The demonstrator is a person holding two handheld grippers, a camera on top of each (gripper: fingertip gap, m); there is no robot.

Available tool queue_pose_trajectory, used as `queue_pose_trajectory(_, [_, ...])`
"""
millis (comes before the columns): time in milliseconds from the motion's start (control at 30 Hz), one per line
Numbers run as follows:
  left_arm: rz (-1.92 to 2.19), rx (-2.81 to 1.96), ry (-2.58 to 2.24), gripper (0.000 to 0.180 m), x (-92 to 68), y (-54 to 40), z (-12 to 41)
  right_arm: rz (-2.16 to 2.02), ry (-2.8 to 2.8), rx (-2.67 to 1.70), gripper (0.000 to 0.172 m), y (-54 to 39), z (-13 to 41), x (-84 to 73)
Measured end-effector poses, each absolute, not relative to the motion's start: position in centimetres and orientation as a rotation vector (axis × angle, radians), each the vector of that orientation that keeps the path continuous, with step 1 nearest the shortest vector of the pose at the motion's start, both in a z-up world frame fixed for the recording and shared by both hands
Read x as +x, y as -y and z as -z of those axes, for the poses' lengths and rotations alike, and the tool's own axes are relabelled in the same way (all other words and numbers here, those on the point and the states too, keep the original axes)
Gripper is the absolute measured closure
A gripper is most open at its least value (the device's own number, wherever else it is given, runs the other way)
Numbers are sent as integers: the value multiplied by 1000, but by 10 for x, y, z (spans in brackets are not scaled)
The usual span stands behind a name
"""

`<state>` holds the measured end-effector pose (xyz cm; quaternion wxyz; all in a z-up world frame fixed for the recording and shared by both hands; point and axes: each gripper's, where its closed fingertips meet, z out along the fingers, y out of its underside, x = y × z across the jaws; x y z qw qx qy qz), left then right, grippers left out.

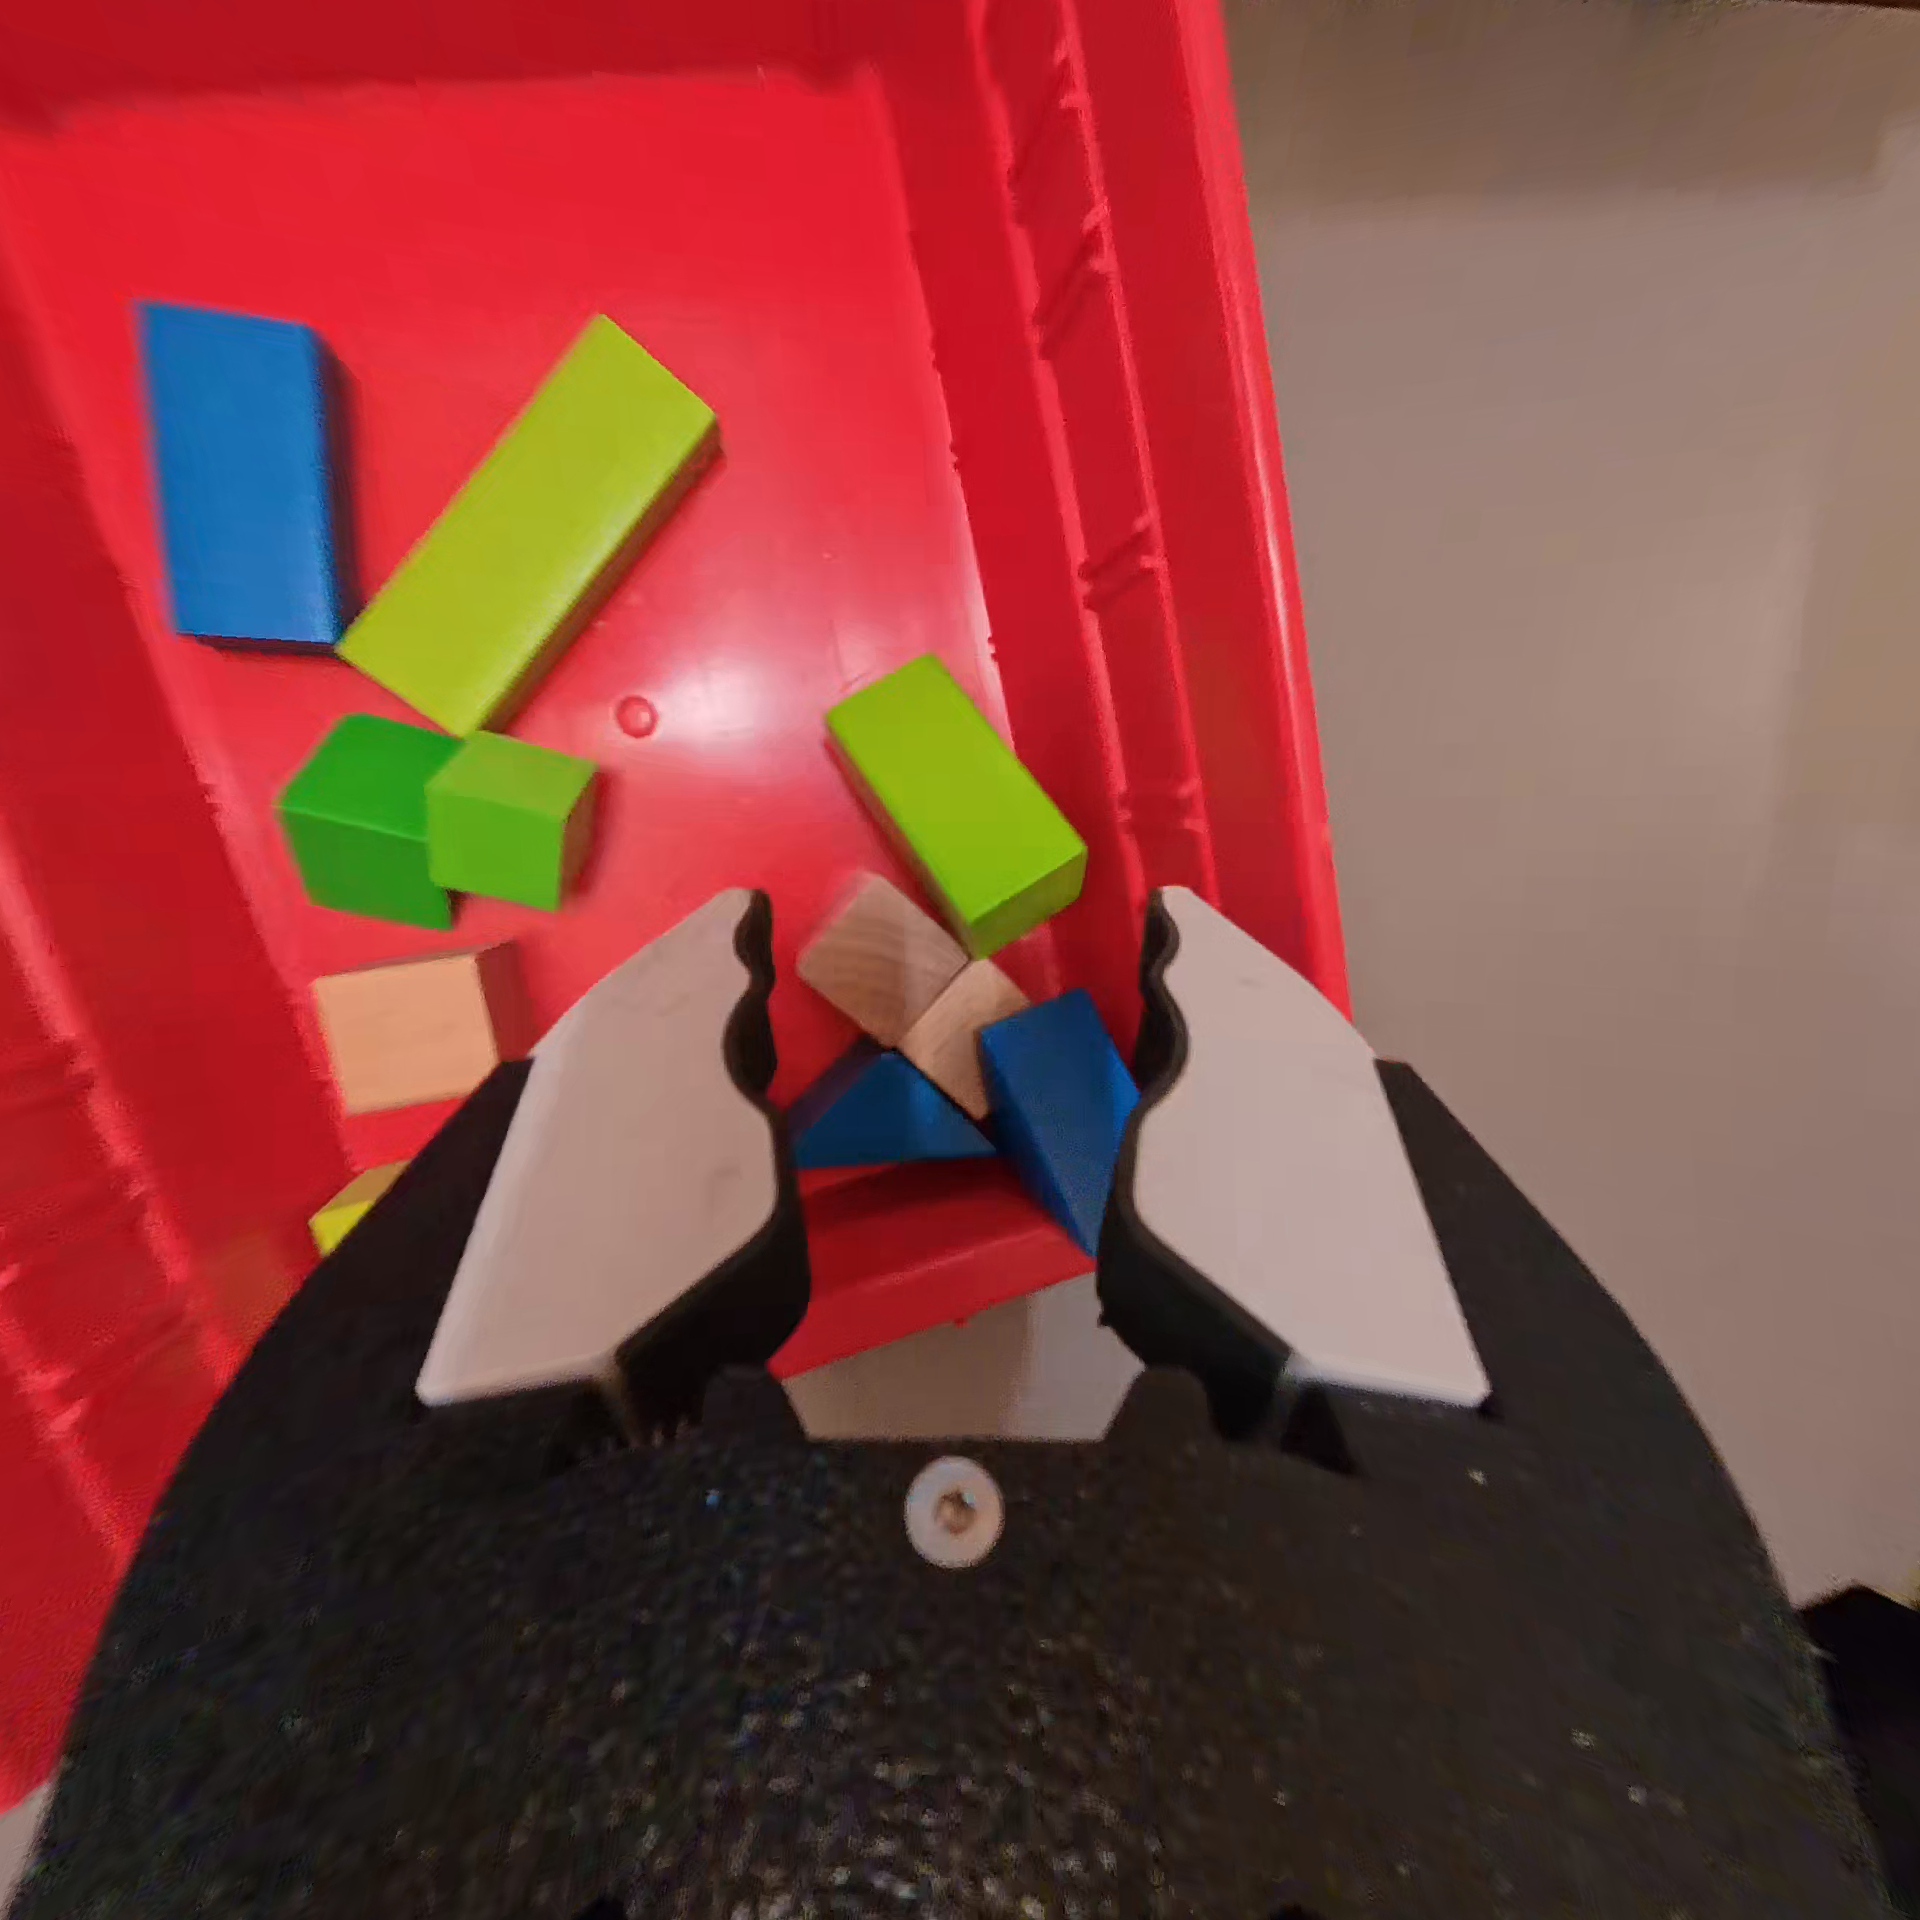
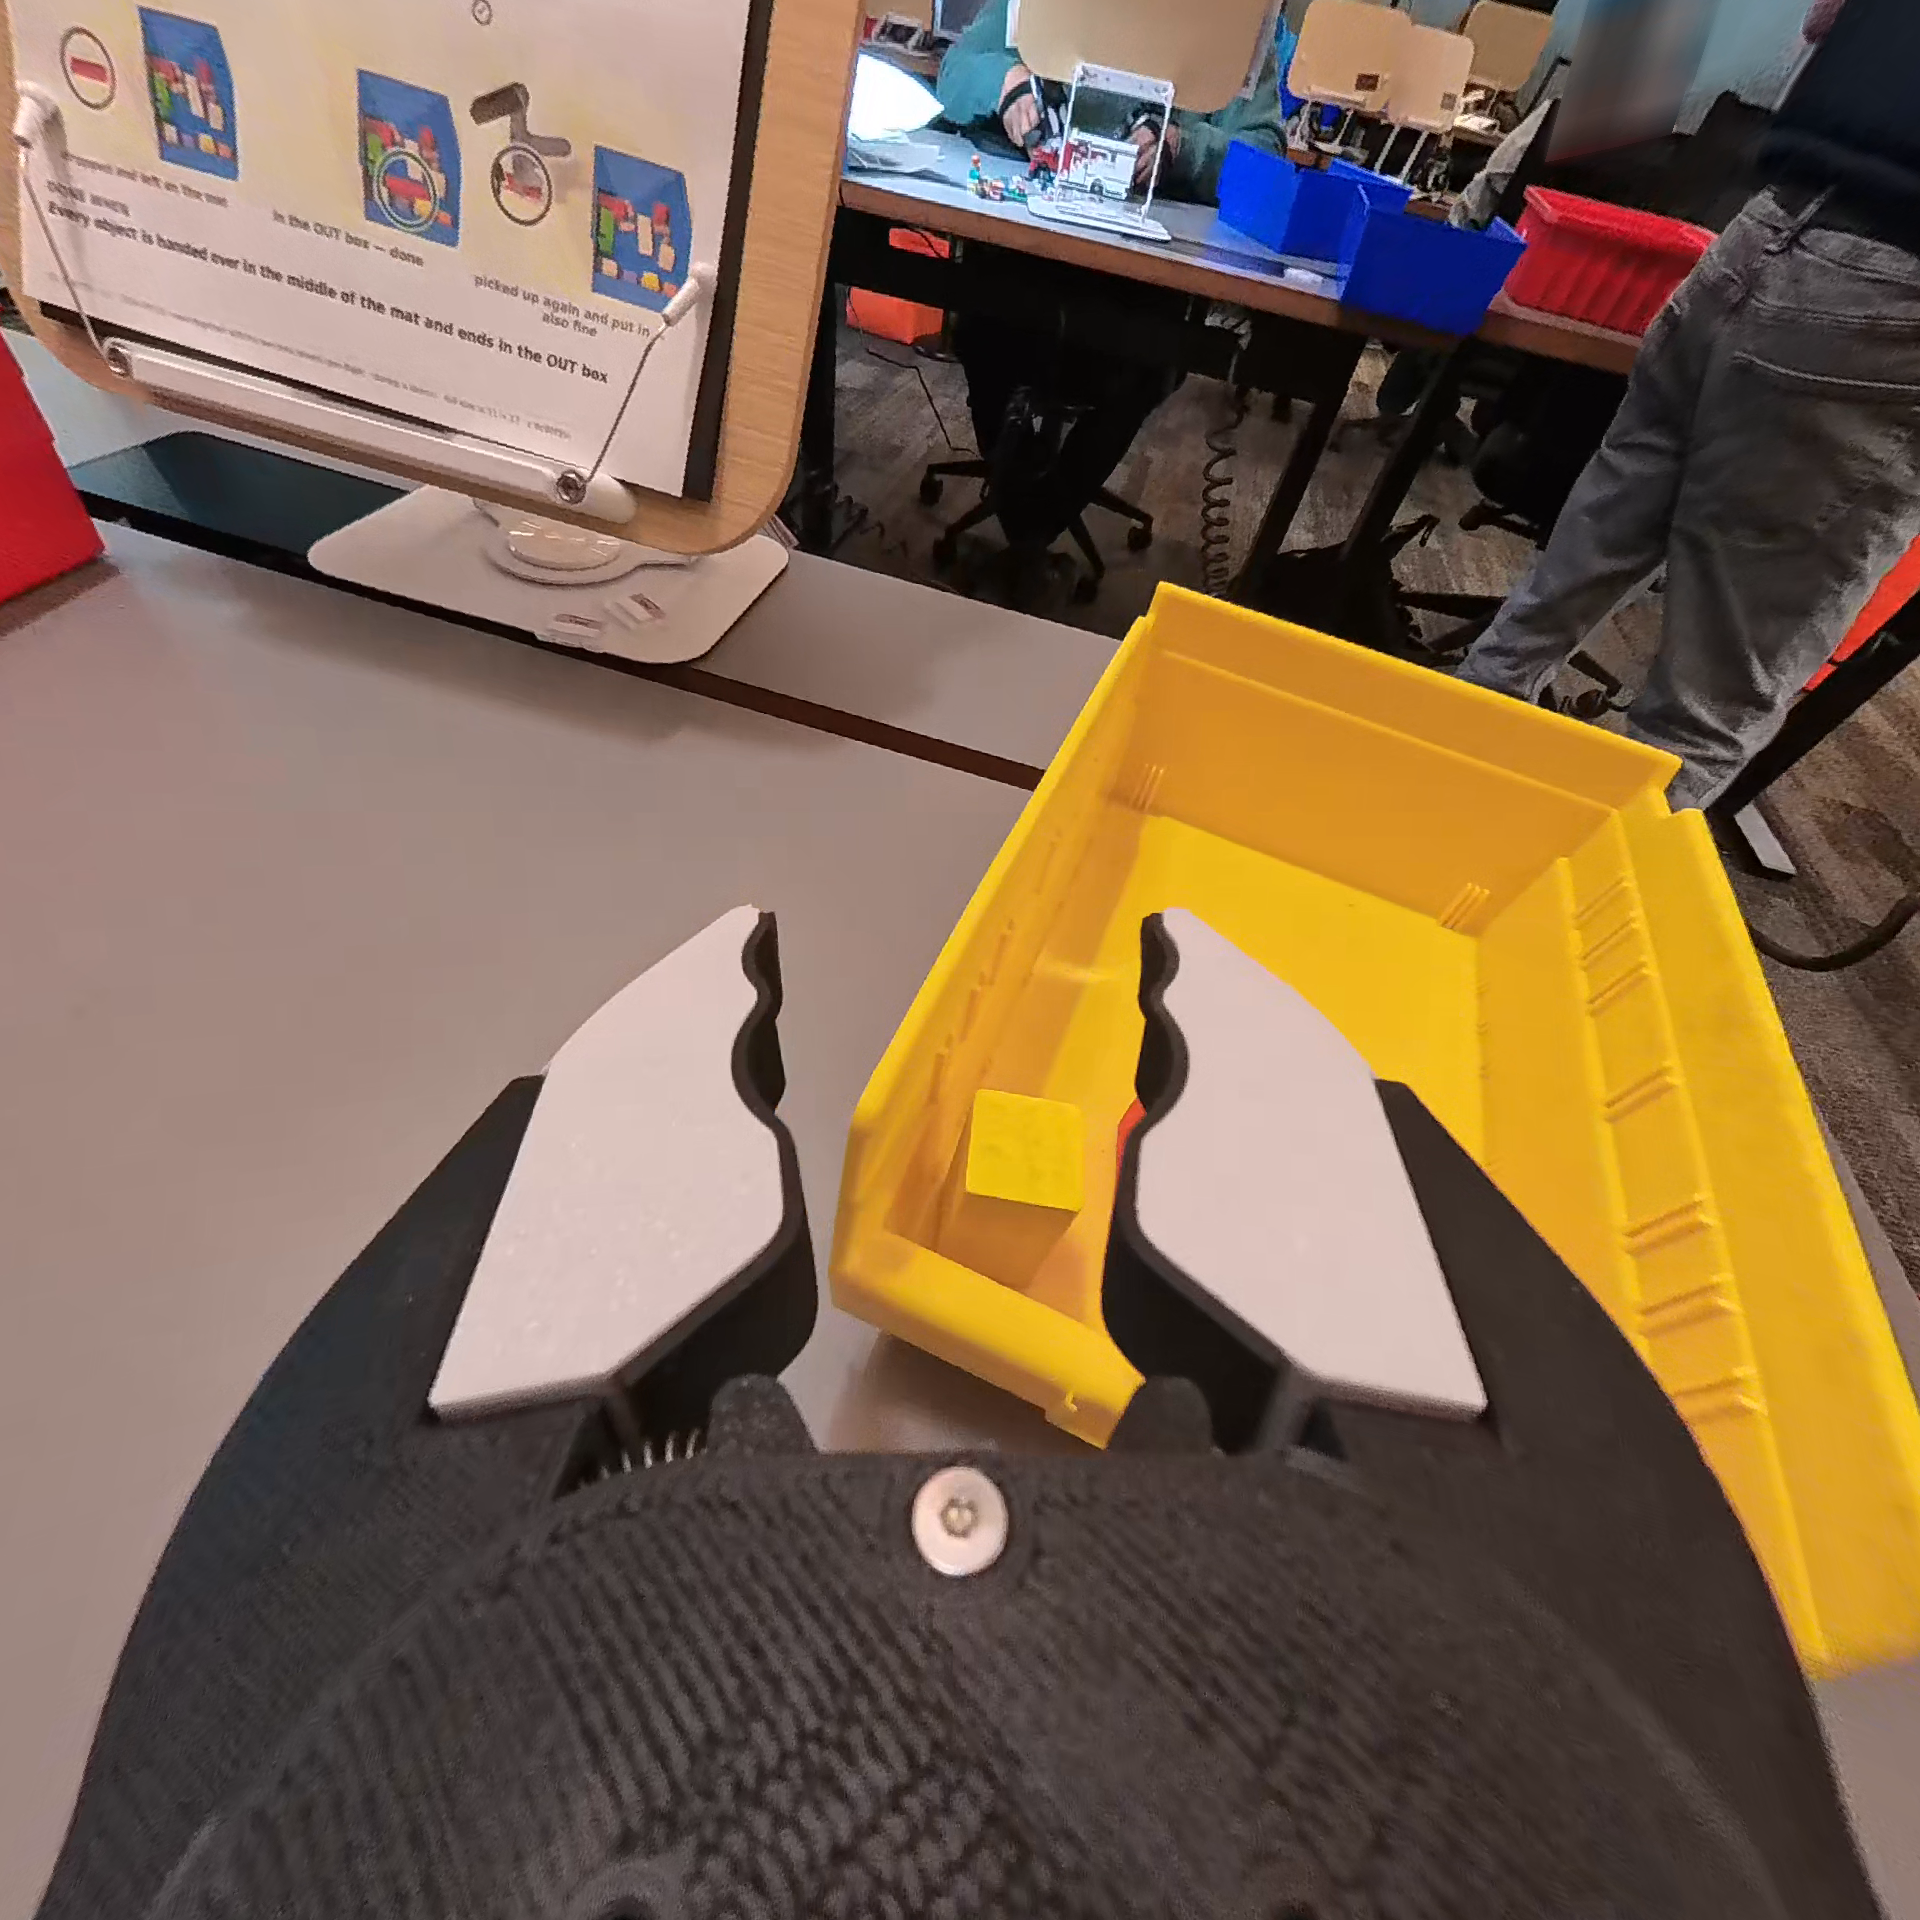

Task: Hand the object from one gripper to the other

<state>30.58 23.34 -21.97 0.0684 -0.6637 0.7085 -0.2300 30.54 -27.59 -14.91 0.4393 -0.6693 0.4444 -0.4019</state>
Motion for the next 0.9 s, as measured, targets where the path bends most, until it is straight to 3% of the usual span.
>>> queue_pose_trajectory(33, [683,-2040,-2155,113,309,-231,224,996,-1104,-1658,105,276,149,305])
queue_pose_trajectory(233, [578,-2335,-2174,114,322,-226,245,980,-1101,-1669,104,276,151,305])
queue_pose_trajectory(467, [453,-2457,-2207,132,326,-216,255,943,-1100,-1684,103,274,156,306])
queue_pose_trajectory(900, [249,-2473,-2157,125,324,-226,269,903,-1082,-1698,101,268,159,306])
